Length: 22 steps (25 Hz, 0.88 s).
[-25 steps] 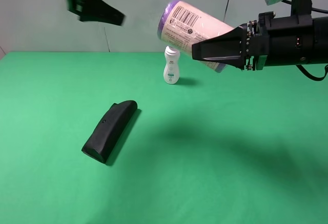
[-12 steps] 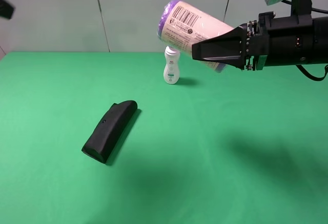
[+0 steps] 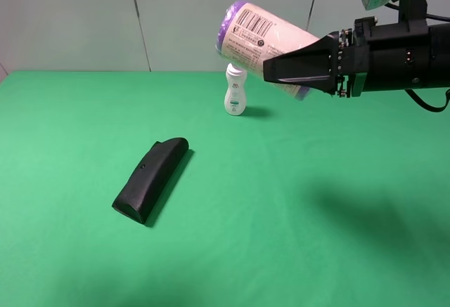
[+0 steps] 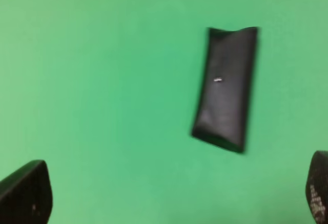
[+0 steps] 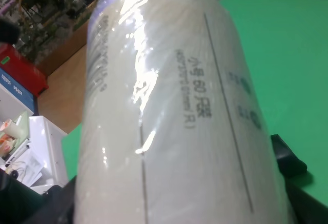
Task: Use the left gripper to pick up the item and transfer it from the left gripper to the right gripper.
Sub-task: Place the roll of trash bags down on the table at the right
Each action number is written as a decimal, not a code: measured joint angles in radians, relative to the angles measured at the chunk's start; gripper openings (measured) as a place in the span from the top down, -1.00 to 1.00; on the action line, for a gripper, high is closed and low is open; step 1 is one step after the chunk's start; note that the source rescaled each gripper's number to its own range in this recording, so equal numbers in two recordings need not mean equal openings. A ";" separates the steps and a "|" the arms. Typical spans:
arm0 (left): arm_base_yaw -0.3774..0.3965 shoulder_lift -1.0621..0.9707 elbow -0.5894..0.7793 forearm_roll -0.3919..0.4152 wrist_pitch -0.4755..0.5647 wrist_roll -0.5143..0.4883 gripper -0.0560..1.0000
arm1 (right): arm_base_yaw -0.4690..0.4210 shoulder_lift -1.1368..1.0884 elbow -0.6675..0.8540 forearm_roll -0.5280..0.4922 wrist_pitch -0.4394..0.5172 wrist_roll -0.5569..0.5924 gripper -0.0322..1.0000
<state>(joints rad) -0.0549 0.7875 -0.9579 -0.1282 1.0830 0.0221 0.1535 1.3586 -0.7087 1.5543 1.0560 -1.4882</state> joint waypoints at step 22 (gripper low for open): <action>0.000 -0.791 0.444 0.116 0.044 -0.022 -1.00 | 0.000 0.000 0.000 -0.015 -0.005 0.041 0.93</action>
<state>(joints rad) -0.0549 -0.0031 -0.5139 -0.0121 1.1266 0.0000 0.1535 1.3586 -0.7087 1.5389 1.0511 -1.4474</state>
